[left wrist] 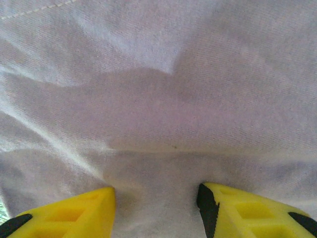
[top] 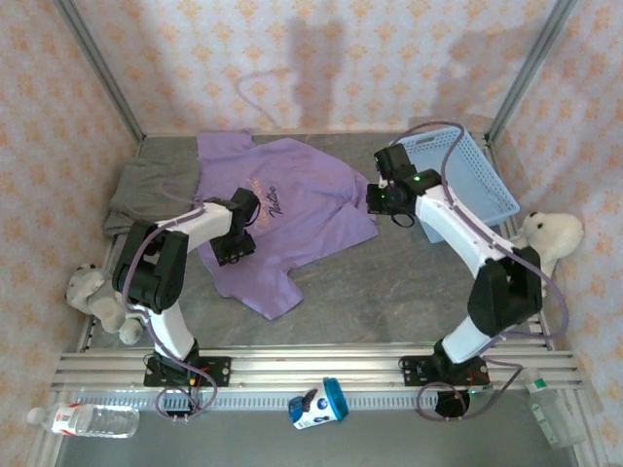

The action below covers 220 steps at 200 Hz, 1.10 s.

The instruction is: Fold and stack the mixed laundry pile

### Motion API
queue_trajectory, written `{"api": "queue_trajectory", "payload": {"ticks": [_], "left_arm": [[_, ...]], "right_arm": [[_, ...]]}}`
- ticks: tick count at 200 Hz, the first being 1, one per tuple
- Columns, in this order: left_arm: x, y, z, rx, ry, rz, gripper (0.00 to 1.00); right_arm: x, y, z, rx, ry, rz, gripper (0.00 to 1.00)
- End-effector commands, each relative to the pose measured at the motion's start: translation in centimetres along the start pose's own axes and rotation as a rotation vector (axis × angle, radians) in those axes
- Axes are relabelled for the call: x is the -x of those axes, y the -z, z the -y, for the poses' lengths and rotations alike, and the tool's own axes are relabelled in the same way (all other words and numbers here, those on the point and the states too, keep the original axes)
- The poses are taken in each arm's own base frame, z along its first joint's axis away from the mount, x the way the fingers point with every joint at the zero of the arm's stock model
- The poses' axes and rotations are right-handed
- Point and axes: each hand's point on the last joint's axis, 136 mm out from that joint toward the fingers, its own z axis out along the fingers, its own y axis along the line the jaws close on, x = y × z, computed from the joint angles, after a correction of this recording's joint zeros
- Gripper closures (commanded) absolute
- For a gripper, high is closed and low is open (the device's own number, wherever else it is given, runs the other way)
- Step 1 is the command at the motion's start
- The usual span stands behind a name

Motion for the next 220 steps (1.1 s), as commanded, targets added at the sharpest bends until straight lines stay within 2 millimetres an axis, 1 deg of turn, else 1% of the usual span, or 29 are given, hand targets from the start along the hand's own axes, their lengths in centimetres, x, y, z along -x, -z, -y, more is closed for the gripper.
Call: {"api": "queue_trajectory", "payload": {"ticks": [1, 13, 32, 56, 74, 84, 88, 93, 104, 116, 127, 135, 146, 151, 155, 162, 163, 166, 167, 168, 170, 171, 179, 186, 195, 212, 217, 219, 220], "left_arm": [[-0.4, -1.1, -2.0, 0.104, -0.034, -0.019, 0.49], [-0.4, -0.9, -2.2, 0.106, -0.039, -0.019, 0.48], [-0.4, -0.7, -2.4, 0.105, -0.046, -0.022, 0.47], [-0.6, -0.5, -2.5, 0.1, -0.046, -0.022, 0.47], [-0.7, -0.6, -2.5, 0.1, -0.04, -0.027, 0.47], [-0.8, -0.6, -2.5, 0.095, -0.038, -0.029, 0.47], [-0.8, -0.6, -2.5, 0.096, -0.037, -0.029, 0.47], [-0.8, -0.6, -2.5, 0.095, -0.035, -0.03, 0.47], [-0.7, -0.5, -2.5, 0.093, -0.033, -0.028, 0.47], [-0.6, -0.4, -2.4, 0.092, -0.032, -0.023, 0.47], [-0.5, -0.3, -2.4, 0.091, -0.032, -0.018, 0.47], [-0.5, -0.3, -2.4, 0.091, -0.032, -0.017, 0.47], [-0.4, -0.3, -2.4, 0.088, -0.032, -0.014, 0.47], [-0.4, -0.3, -2.3, 0.087, -0.029, -0.013, 0.47], [-0.4, -0.2, -2.3, 0.085, -0.028, -0.011, 0.47], [-0.4, -0.3, -2.4, 0.088, -0.026, -0.012, 0.47], [-0.4, -0.3, -2.4, 0.087, -0.026, -0.013, 0.47], [-0.4, -0.3, -2.4, 0.087, -0.027, -0.012, 0.47], [-0.4, -0.3, -2.4, 0.087, -0.027, -0.012, 0.47], [-0.4, -0.3, -2.4, 0.087, -0.026, -0.012, 0.47], [-0.4, -0.3, -2.4, 0.088, -0.026, -0.011, 0.47], [-0.4, -0.3, -2.4, 0.088, -0.025, -0.011, 0.47], [-0.4, -0.4, -2.4, 0.088, -0.023, -0.011, 0.47], [-0.4, -0.4, -2.4, 0.089, -0.022, -0.011, 0.47], [-0.4, -0.5, -2.4, 0.088, -0.02, -0.01, 0.47], [-0.4, -0.5, -2.6, 0.09, -0.017, -0.009, 0.47], [-0.4, -0.5, -2.7, 0.092, -0.016, -0.009, 0.47], [-0.4, -0.5, -2.6, 0.091, -0.015, -0.008, 0.47], [-0.4, -0.5, -2.7, 0.091, -0.015, -0.008, 0.47]], "right_arm": [[-3.0, -3.9, 1.8, -0.057, 0.0, -0.116, 0.6], [-3.3, -5.6, 1.3, -0.024, -0.002, -0.141, 0.54], [-3.9, -8.4, 1.2, -0.003, -0.018, -0.194, 0.51], [-4.6, -11.2, 1.5, 0.015, -0.026, -0.237, 0.49], [-5.2, -12.6, 1.2, 0.04, -0.024, -0.27, 0.49], [-5.5, -13.1, 1.2, 0.044, -0.02, -0.282, 0.52], [-5.4, -13.1, 1.2, 0.044, -0.019, -0.282, 0.55], [-5.6, -13.2, 1.3, 0.039, -0.018, -0.287, 0.63], [-5.5, -12.9, 1.7, 0.024, -0.016, -0.281, 0.81], [-5.1, -11.9, 2.2, -0.004, -0.008, -0.261, 1.0], [-4.4, -10.5, 3.2, -0.062, 0.004, -0.232, 1.0], [-3.6, -9.0, 3.8, -0.104, 0.021, -0.206, 1.0], [-2.4, -6.5, 4.5, -0.164, 0.039, -0.169, 1.0], [-1.3, -5.2, 4.3, -0.176, 0.047, -0.138, 1.0], [-0.9, -4.1, 4.4, -0.201, 0.058, -0.125, 1.0], [0.0, -2.1, 3.9, -0.223, 0.082, -0.087, 1.0], [0.3, -1.5, 3.7, -0.227, 0.091, -0.077, 1.0], [0.5, -1.0, 3.5, -0.232, 0.099, -0.067, 1.0], [1.0, -0.6, 3.2, -0.229, 0.102, -0.049, 1.0], [0.7, -0.4, 3.1, -0.234, 0.109, -0.057, 1.0], [0.9, 0.0, 2.8, -0.236, 0.118, -0.049, 1.0], [1.3, 0.4, 2.5, -0.232, 0.12, -0.033, 1.0], [1.6, 2.0, 1.0, -0.224, 0.154, -0.009, 1.0], [1.2, 2.8, -0.7, -0.204, 0.179, -0.007, 1.0], [0.1, 2.7, -2.5, -0.173, 0.194, -0.039, 1.0], [-4.1, 0.2, -6.0, -0.094, 0.227, -0.194, 1.0], [-5.4, -0.7, -6.8, -0.072, 0.237, -0.235, 0.94], [-6.1, -1.3, -7.2, -0.061, 0.239, -0.255, 0.88], [-6.1, -1.3, -7.2, -0.061, 0.239, -0.255, 0.88]]}}
